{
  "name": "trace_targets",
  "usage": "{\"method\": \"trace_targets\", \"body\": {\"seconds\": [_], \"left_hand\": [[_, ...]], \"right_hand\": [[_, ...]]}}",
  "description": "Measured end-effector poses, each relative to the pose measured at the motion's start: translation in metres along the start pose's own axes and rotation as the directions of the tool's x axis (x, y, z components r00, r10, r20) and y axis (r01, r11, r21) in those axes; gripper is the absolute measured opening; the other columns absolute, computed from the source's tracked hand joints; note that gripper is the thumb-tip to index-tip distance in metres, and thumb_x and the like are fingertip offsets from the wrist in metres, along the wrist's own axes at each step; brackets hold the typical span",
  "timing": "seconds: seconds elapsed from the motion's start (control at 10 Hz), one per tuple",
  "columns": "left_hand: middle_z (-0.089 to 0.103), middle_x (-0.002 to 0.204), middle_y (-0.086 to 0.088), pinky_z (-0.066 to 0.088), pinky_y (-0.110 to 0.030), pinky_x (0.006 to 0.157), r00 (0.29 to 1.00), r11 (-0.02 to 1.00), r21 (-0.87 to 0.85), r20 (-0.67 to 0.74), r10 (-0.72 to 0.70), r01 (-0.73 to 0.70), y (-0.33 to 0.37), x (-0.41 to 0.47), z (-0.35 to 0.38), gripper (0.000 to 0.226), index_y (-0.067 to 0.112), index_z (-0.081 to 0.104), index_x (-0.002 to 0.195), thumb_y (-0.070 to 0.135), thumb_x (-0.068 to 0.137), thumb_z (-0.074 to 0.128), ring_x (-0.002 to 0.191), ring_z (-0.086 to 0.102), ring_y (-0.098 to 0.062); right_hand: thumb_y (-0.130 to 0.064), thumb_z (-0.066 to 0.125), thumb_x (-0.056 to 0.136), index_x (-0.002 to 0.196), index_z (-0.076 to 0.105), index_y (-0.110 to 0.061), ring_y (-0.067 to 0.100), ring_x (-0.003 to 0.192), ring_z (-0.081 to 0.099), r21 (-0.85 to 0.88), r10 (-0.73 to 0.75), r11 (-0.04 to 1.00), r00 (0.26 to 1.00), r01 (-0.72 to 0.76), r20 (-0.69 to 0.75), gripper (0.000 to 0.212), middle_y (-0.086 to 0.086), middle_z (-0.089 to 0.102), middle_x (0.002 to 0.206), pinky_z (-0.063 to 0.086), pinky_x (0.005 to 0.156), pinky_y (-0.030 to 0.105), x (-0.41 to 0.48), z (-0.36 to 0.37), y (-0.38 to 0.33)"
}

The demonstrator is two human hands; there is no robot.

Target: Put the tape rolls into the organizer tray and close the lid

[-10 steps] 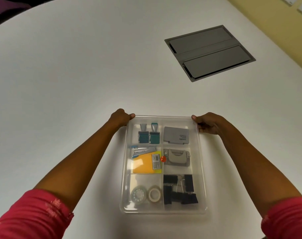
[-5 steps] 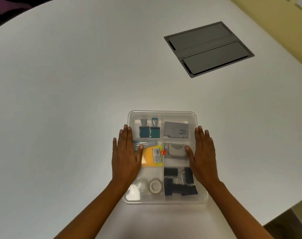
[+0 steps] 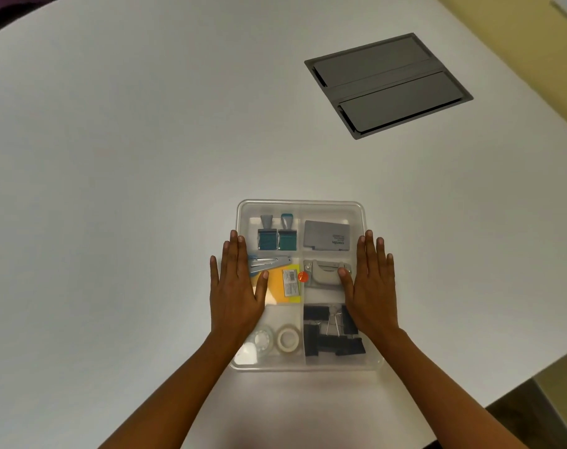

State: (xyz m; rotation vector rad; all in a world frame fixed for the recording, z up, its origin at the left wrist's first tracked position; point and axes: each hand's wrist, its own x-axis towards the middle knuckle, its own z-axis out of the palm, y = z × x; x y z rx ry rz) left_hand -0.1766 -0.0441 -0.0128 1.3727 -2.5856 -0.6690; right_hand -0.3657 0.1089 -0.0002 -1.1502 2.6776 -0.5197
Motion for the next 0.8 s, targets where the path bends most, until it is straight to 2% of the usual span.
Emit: {"method": "trace_targets", "body": {"seconds": [0.1,0.2,0.3,0.4,0.5,0.6,0.7,0.8], "left_hand": [[0.004,0.163,0.001,-0.010,-0.038,0.120,1.000,1.000,0.025,-0.013,0.004,-0.004,0.002,0.000,0.000,0.077,0.026,-0.001,0.151,0.063,0.088,0.024,0.150,0.002,-0.019],[0.001,0.162,0.002,-0.015,-0.034,0.119,1.000,1.000,0.014,-0.018,0.008,-0.007,0.001,-0.002,0.000,0.077,0.023,0.002,0.152,0.060,0.089,0.026,0.149,-0.002,-0.016],[-0.002,0.161,0.005,-0.013,-0.029,0.119,0.999,0.998,-0.061,-0.031,0.009,-0.011,0.002,-0.002,-0.001,0.074,0.019,0.004,0.152,0.054,0.092,0.030,0.149,-0.001,-0.015],[0.008,0.162,0.000,-0.004,-0.032,0.121,0.999,0.994,-0.111,-0.048,-0.011,0.006,0.005,-0.001,-0.007,0.071,0.017,0.009,0.152,0.052,0.094,0.028,0.150,0.008,-0.019],[0.016,0.161,-0.002,0.006,-0.035,0.122,0.998,0.981,-0.190,-0.044,-0.054,0.045,0.001,-0.004,-0.011,0.075,0.017,0.013,0.152,0.059,0.089,0.019,0.150,0.015,-0.021],[0.016,0.161,-0.004,0.010,-0.037,0.122,0.991,0.974,-0.224,-0.123,-0.055,0.027,0.016,-0.011,-0.036,0.071,0.016,0.012,0.152,0.052,0.092,0.022,0.150,0.015,-0.022],[0.012,0.162,-0.004,0.007,-0.036,0.122,0.982,0.977,-0.207,-0.188,0.018,-0.058,0.036,-0.010,-0.062,0.072,0.015,0.009,0.152,0.054,0.092,0.020,0.150,0.011,-0.023],[0.008,0.162,-0.005,0.005,-0.036,0.123,0.977,0.988,-0.110,-0.195,0.085,-0.108,0.033,-0.008,-0.062,0.069,0.014,0.007,0.152,0.050,0.094,0.019,0.151,0.007,-0.022]], "right_hand": [[-0.058,0.021,0.093,0.151,0.001,-0.019,0.019,0.148,-0.006,0.001,0.008,1.000,1.000,-0.008,-0.008,0.072,0.003,0.004,0.162,-0.002,0.120,0.044,0.000,0.000,0.001],[-0.051,0.029,0.094,0.151,0.002,-0.018,0.021,0.148,-0.003,0.032,0.000,0.999,1.000,0.000,-0.002,0.071,0.004,0.005,0.161,-0.001,0.120,0.044,-0.001,0.001,0.002],[-0.044,0.035,0.097,0.151,0.005,-0.016,0.023,0.149,0.003,0.120,-0.001,0.993,1.000,0.001,0.003,0.067,0.004,0.008,0.161,0.005,0.121,0.045,-0.001,0.000,0.001],[-0.035,0.041,0.098,0.150,0.009,-0.013,0.024,0.148,0.010,0.181,0.024,0.983,1.000,-0.022,-0.011,0.064,0.006,0.014,0.160,0.012,0.121,0.044,0.001,-0.002,-0.004],[-0.033,0.040,0.100,0.150,0.010,-0.013,0.024,0.148,0.013,0.163,0.044,0.986,0.999,-0.048,0.030,0.062,0.006,0.015,0.160,0.015,0.121,0.042,-0.001,0.004,-0.011],[-0.035,0.037,0.100,0.150,0.009,-0.011,0.024,0.148,0.011,0.151,0.099,0.984,0.994,-0.091,-0.049,0.062,0.007,0.013,0.160,0.014,0.122,0.041,-0.001,-0.020,-0.027],[-0.037,0.035,0.101,0.150,0.007,-0.010,0.024,0.148,0.008,0.087,0.036,0.996,0.986,-0.021,-0.165,0.063,0.008,0.011,0.161,0.010,0.121,0.037,0.007,-0.052,-0.042],[-0.039,0.031,0.101,0.150,0.003,-0.009,0.023,0.149,0.004,-0.012,-0.017,1.000,0.988,0.015,-0.150,0.063,0.009,0.004,0.161,0.008,0.123,0.036,0.015,-0.053,-0.045]]}}
